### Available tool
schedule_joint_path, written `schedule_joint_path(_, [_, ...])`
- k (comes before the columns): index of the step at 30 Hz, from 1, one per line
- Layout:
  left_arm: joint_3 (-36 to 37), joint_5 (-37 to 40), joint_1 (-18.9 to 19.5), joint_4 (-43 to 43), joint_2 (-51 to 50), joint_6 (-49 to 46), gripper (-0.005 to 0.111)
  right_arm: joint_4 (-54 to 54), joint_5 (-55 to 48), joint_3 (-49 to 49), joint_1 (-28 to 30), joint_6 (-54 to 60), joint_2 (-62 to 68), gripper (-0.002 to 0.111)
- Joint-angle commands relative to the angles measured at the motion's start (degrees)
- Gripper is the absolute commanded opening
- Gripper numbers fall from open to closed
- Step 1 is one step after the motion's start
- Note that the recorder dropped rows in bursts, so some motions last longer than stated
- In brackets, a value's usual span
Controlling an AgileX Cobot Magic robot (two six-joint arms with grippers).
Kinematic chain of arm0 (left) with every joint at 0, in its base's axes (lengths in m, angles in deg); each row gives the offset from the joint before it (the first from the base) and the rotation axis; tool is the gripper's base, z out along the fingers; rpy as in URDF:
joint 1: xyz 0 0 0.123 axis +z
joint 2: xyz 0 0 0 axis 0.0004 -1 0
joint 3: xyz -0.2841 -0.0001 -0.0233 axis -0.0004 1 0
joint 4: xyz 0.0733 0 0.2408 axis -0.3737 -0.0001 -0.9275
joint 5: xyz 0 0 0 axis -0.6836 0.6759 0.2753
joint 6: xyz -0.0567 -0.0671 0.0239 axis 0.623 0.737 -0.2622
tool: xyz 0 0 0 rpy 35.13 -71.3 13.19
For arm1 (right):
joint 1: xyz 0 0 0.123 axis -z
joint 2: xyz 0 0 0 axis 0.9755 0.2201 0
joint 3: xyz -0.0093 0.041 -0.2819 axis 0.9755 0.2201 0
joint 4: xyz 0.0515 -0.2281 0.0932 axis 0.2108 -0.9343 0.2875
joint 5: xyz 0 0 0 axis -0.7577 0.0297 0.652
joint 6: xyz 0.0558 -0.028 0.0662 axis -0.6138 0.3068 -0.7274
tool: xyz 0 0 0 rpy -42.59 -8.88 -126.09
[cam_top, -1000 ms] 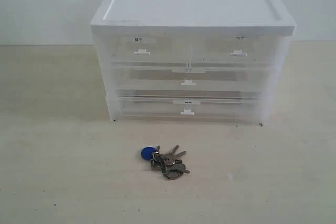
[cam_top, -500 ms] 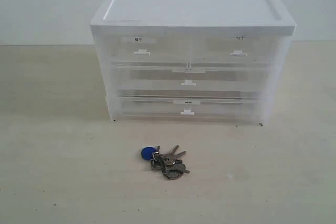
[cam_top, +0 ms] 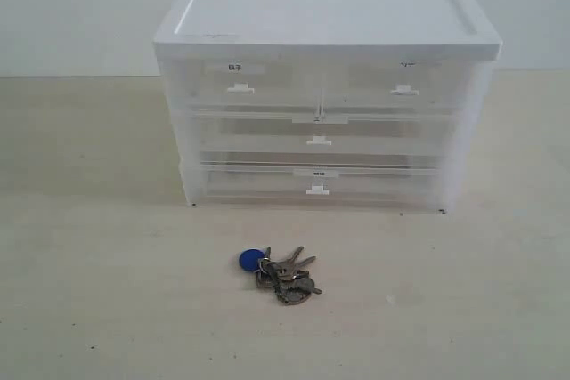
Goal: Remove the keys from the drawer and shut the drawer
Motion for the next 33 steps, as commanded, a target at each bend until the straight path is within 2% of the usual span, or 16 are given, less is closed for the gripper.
schedule_joint_path(1, [0.21, -0.08, 0.17, -0.44, 0.14, -0.28, 0.005, -0.32, 0.39, -0.11, -0.15, -0.05, -0.17, 0.0])
schedule_joint_path(27, [0.21, -0.07, 0.17, -0.44, 0.14, -0.28, 0.005, -0.32, 0.55, 0.04, 0.09, -0.05, -0.17, 0.0])
schedule_joint_path(31, [0.21, -0.07, 0.17, -0.44, 0.14, -0.28, 0.005, -0.07, 1.48, 2.62, 3.09, -0.05, -0.17, 0.0])
schedule_joint_path(33, [0.21, -0.07, 0.17, -0.44, 0.14, -0.28, 0.005, -0.61, 5.52, 5.87, 8.44, 0.96, -0.17, 0.0])
